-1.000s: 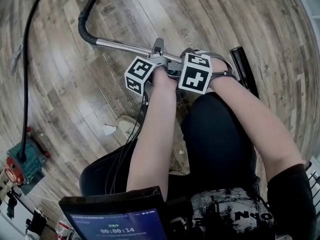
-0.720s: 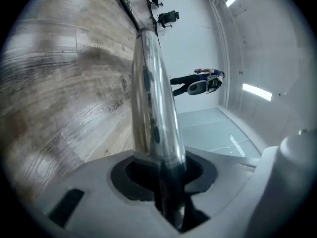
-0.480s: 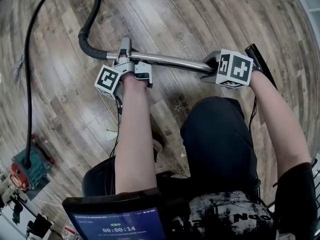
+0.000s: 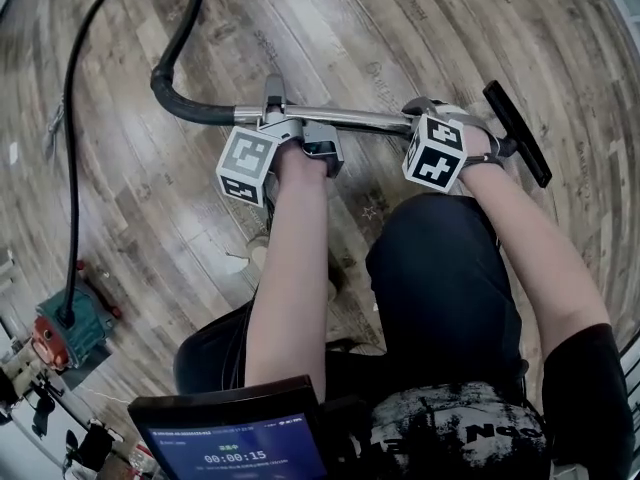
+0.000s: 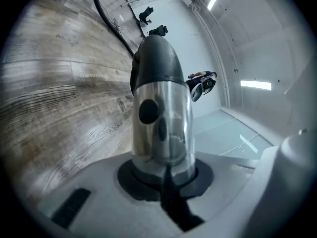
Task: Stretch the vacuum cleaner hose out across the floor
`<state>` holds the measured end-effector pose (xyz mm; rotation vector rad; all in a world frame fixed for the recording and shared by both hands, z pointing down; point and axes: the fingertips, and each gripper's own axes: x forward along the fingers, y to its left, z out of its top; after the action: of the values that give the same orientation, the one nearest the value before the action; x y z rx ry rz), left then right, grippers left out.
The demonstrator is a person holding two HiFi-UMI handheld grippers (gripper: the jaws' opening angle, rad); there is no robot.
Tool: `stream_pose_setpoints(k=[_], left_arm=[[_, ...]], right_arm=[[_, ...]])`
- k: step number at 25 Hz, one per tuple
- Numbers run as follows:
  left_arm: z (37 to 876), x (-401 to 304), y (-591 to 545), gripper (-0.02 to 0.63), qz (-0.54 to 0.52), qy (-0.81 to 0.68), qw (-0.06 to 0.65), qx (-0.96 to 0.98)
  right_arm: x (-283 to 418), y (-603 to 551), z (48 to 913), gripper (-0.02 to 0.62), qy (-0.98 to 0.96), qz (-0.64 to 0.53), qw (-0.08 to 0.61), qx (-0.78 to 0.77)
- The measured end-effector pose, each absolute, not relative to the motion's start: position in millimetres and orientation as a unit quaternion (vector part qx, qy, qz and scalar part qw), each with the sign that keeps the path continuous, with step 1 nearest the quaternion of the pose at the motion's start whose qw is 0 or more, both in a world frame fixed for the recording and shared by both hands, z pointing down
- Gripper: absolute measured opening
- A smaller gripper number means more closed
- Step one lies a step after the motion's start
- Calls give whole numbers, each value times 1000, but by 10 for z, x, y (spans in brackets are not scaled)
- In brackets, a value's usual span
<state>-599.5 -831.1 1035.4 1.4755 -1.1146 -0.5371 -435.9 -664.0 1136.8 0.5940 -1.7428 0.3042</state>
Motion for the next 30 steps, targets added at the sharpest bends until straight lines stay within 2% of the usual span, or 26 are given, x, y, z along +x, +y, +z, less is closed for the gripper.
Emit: stream_pose_setpoints(k=[1,3,9,13,23,30], left_arm=[[10342,-5982,-8299,38,-230,-480,572,625],[10288,-5951,-8291,38,-231,-485,568,624],[10158,-5966,-8352,48,-204,-461,567,651],[9565,-5912,-8316,48,-194,-440,566,670],[7268,-5821,-7353,51,-127,-477,589,640],[5750,-5513,-6575,52,-107,-473,605,632]], right_arm=[[-4389,-6688,11369,169,-748,122,597,262],[-4416,-6741,11366,51,-747,101,600,268],[-4559,-6681,11197,47,-763,138,582,244],[-4680,-6502,10689,46,-767,178,572,229],[-4777,-5246,8185,46,-776,284,540,162],[-4526,-4431,6579,48,-781,314,525,126]])
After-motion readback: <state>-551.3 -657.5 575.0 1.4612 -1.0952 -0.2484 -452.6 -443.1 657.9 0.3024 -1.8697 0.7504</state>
